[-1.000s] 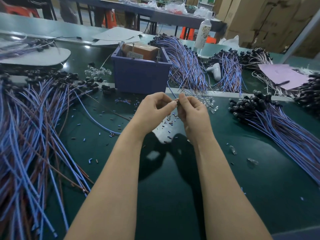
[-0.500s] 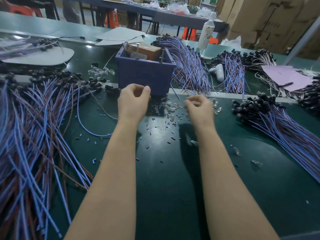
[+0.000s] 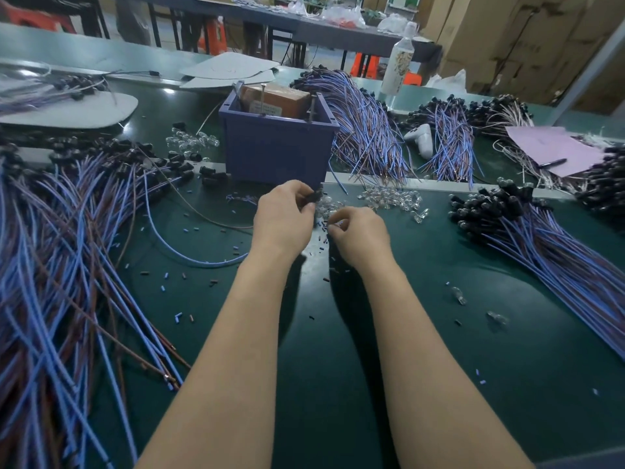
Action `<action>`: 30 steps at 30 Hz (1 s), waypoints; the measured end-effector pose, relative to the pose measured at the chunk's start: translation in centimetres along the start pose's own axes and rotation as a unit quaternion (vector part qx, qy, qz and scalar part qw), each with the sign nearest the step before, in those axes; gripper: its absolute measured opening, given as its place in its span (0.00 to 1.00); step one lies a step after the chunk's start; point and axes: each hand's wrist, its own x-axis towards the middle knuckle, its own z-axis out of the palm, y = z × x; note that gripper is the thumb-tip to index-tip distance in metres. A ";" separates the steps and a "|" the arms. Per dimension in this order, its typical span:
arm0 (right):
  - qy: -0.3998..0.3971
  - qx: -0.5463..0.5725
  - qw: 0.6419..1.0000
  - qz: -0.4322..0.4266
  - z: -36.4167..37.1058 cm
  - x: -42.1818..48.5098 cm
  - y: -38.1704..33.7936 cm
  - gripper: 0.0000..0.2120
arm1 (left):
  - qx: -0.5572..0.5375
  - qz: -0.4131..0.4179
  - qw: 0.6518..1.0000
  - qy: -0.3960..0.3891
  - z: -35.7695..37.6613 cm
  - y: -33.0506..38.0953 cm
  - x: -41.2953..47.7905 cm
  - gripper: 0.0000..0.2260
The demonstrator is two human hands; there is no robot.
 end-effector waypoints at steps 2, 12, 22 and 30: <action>0.011 -0.005 1.000 -0.009 0.2 0.0 -0.2 0.10 | -0.001 0.003 1.000 -0.005 0.1 -0.2 -0.1 0.08; 0.021 0.440 0.897 0.009 -1.1 -1.5 -1.0 0.08 | -0.074 0.020 0.996 -0.039 0.5 -1.4 -0.4 0.09; 0.082 0.298 0.947 -0.093 -1.1 -1.8 -0.7 0.03 | -0.078 0.029 0.995 -0.047 0.8 -1.6 -0.4 0.08; 0.133 0.187 0.963 -0.139 -1.0 -2.0 -0.7 0.04 | -0.020 0.058 0.996 -0.070 0.9 -1.3 -0.6 0.06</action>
